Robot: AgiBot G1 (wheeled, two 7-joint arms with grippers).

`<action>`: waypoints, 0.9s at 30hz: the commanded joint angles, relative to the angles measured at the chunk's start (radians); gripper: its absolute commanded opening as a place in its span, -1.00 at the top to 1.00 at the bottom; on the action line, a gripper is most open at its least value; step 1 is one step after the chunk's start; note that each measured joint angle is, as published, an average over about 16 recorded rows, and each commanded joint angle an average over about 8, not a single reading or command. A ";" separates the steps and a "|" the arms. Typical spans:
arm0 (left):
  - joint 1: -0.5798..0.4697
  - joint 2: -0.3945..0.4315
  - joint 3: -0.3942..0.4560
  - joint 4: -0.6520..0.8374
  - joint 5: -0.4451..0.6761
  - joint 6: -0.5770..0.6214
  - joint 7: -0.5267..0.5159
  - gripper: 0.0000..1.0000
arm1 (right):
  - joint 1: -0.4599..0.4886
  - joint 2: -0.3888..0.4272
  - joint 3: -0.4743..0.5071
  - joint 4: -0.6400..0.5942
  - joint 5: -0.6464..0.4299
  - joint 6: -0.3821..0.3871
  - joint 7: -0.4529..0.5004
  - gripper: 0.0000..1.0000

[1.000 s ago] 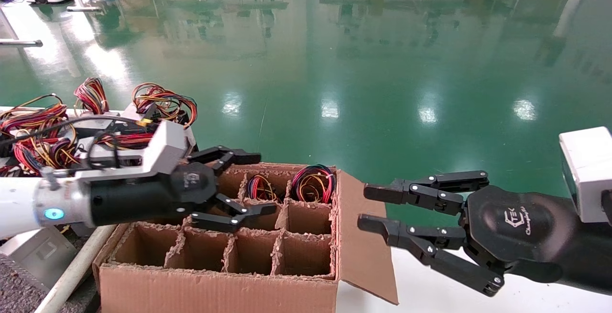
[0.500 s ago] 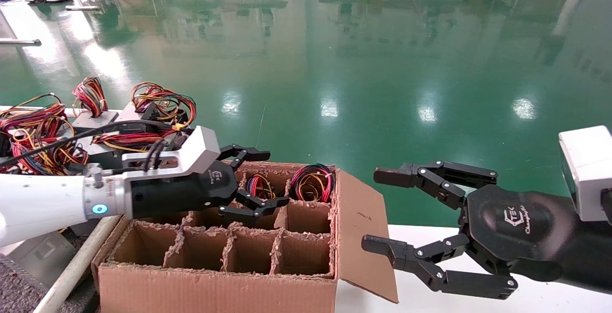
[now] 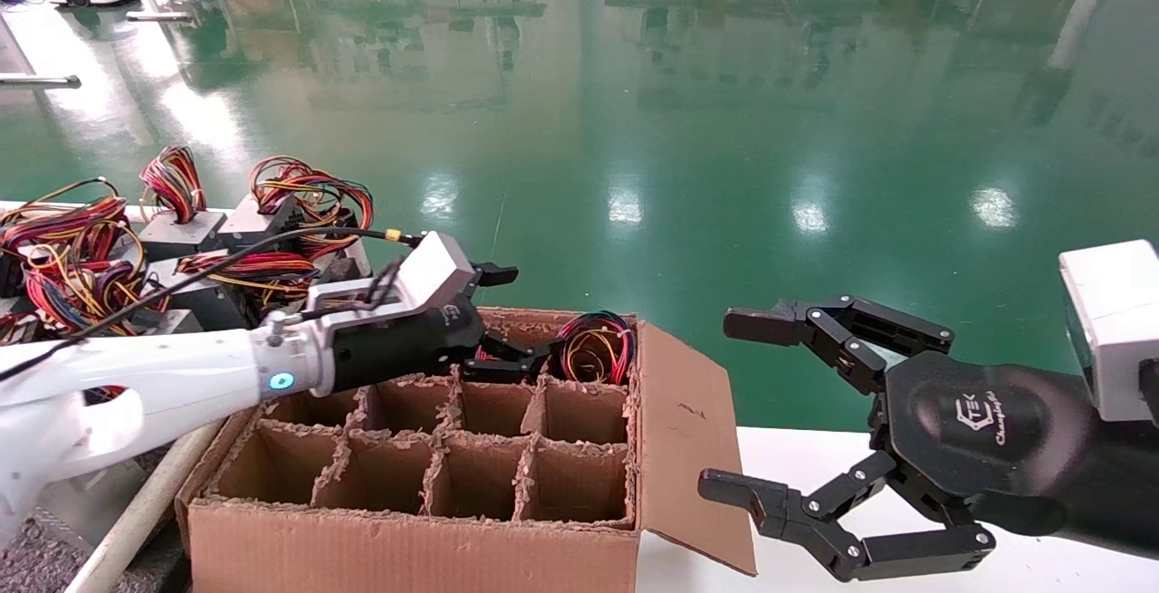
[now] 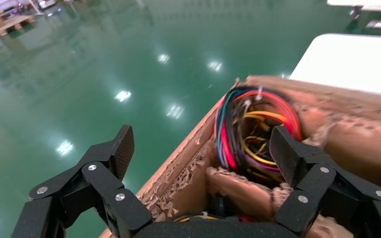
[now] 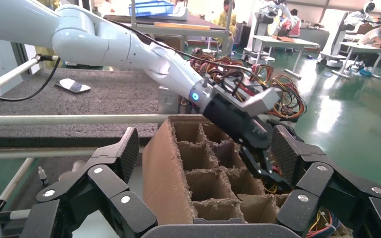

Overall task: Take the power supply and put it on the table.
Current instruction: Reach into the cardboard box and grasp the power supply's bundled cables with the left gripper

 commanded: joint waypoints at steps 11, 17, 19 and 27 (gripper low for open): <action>-0.012 0.069 0.003 0.027 0.006 -0.081 0.047 -1.00 | 0.000 0.000 0.000 0.000 0.000 0.000 0.000 -1.00; -0.009 0.086 0.012 0.021 0.016 -0.095 0.058 -0.14 | 0.000 0.000 0.000 0.000 0.000 0.000 0.000 -1.00; -0.009 0.090 0.016 0.015 0.021 -0.101 0.060 0.36 | 0.000 0.000 0.000 0.000 0.000 0.000 0.000 -1.00; -0.001 0.097 0.036 -0.016 0.036 -0.123 0.061 1.00 | 0.000 0.000 0.000 0.000 0.000 0.000 0.000 -1.00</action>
